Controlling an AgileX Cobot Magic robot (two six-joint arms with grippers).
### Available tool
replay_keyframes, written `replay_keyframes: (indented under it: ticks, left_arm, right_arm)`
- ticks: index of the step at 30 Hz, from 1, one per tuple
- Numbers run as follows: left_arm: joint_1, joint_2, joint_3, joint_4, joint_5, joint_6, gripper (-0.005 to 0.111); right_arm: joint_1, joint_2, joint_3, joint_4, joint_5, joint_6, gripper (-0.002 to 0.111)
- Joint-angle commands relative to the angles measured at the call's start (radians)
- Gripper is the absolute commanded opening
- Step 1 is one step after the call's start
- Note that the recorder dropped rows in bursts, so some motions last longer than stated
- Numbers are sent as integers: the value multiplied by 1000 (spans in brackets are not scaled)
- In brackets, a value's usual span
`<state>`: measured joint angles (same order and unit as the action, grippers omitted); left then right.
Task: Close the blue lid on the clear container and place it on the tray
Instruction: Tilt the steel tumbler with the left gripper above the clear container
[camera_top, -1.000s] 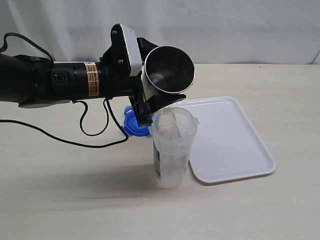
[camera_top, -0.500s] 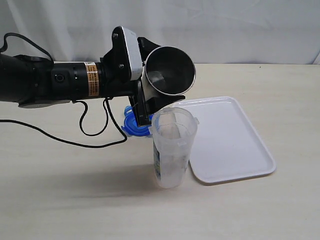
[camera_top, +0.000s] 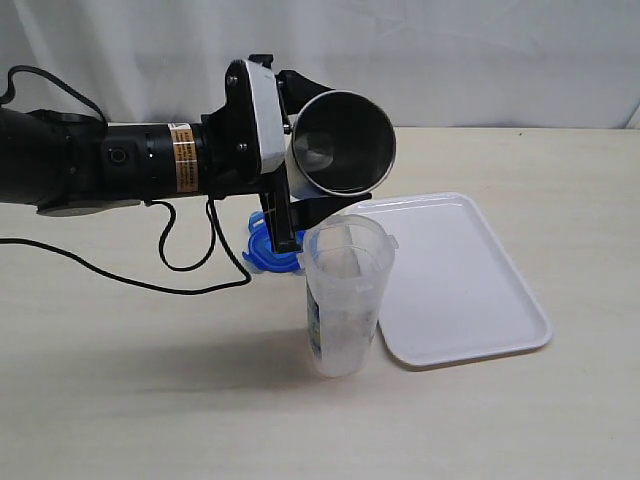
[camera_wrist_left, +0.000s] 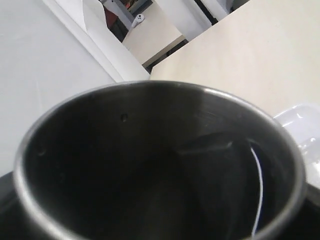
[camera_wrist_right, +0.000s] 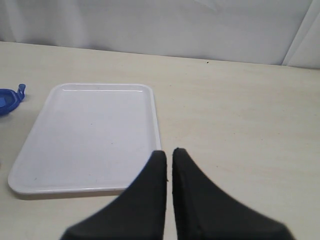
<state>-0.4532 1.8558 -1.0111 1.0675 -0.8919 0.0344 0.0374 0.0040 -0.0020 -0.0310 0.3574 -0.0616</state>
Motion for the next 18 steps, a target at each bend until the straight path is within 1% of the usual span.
replay_keyframes:
  ticks: [1, 18]
  left_arm:
    - [-2, -13, -14, -31, -63, 26, 0]
    - [-2, -13, -14, -33, -23, 156, 0]
  right_arm:
    - [-4, -4, 2, -3, -2, -4, 5]
    - [-4, -4, 2, -3, -2, -4, 5]
